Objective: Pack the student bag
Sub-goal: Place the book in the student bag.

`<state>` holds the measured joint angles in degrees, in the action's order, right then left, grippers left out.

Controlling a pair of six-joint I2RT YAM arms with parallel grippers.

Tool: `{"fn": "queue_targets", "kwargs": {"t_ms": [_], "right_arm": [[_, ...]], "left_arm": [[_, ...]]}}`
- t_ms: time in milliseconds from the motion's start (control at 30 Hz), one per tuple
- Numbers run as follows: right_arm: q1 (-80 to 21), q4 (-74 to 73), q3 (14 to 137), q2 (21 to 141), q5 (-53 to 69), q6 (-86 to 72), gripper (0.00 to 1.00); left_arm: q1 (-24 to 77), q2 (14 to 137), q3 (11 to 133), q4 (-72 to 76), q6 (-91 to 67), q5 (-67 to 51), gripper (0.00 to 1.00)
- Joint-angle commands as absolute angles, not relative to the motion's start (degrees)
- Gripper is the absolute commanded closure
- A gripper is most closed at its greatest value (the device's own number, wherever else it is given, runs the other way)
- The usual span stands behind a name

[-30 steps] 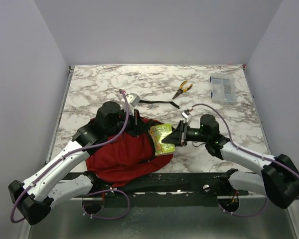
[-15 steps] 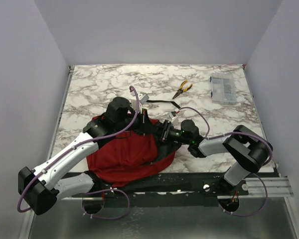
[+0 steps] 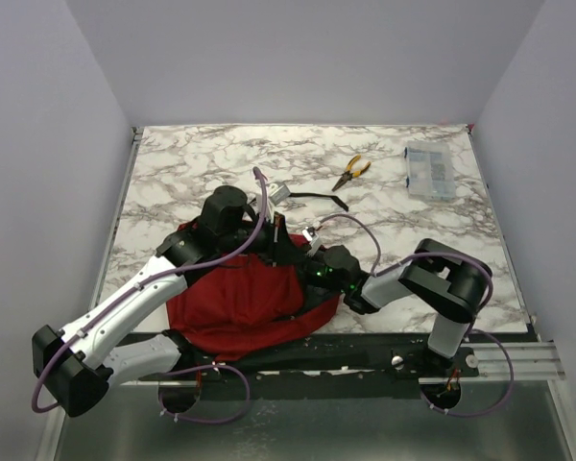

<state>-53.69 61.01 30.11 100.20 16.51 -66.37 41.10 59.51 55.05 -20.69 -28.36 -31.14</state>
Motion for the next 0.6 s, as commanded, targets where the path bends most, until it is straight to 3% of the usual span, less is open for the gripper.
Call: {"fn": "queue_targets", "kwargs": {"t_ms": [0, 167, 233, 400, 567], "right_arm": [[-56.29, 69.11, 33.3, 105.26, 12.95, -64.52, 0.97], [-56.96, 61.68, 35.28, 104.86, 9.4, -59.96, 0.73], [-57.0, 56.58, 33.89, 101.3, 7.0, -57.85, 0.6], [-56.87, 43.48, 30.1, 89.98, 4.09, -53.87, 0.38], [-56.34, 35.9, 26.58, 81.96, 3.78, -49.82, 0.27]], "left_arm": [[41.17, 62.13, 59.97, -15.86, -32.03, -44.1, 1.0], [41.44, 62.98, 58.25, -13.93, -32.7, -42.57, 1.0], [41.34, 62.55, 57.56, -13.9, -32.87, -40.8, 1.0], [40.97, 60.32, 54.73, -14.22, -32.78, -35.37, 1.0], [40.58, 57.02, 51.55, -13.31, -32.96, -31.95, 1.0]]}}
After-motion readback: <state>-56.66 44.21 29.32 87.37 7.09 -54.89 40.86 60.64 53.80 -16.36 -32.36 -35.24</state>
